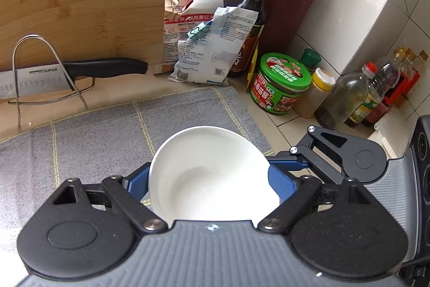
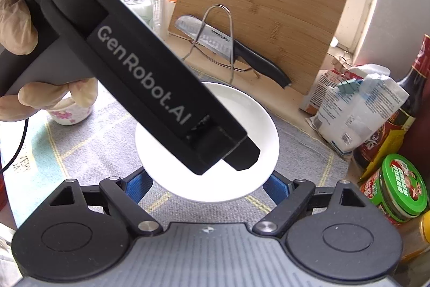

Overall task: Organize plates and bowls
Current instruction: 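Lift the small bowl with both tools and carry it toward the nested bowls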

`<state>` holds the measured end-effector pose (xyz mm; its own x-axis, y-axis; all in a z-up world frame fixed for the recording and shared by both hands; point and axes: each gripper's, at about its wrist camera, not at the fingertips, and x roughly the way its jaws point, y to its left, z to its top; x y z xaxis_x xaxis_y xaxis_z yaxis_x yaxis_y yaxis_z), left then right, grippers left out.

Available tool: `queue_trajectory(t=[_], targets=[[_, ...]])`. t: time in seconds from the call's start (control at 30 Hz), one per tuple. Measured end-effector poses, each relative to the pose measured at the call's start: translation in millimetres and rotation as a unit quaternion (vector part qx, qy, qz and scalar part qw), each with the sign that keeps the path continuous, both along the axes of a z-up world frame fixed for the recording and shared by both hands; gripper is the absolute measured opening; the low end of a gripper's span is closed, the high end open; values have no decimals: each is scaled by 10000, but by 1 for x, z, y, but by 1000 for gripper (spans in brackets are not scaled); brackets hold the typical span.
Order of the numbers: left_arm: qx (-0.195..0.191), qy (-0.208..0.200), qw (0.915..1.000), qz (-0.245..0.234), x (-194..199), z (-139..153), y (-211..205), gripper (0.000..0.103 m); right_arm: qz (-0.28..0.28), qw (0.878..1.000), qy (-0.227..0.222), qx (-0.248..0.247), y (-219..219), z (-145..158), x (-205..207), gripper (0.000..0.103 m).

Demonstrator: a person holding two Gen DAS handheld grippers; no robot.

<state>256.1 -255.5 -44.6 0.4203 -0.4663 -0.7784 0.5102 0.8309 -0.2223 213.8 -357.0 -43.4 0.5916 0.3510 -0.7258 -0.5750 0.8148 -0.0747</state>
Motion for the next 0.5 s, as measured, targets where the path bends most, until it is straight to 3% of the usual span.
queue_trajectory(t=[0.5], targets=[[-49,-88,9994,330,-27,19,78,90,429,9991,-68,-16,73,19,-12,91]])
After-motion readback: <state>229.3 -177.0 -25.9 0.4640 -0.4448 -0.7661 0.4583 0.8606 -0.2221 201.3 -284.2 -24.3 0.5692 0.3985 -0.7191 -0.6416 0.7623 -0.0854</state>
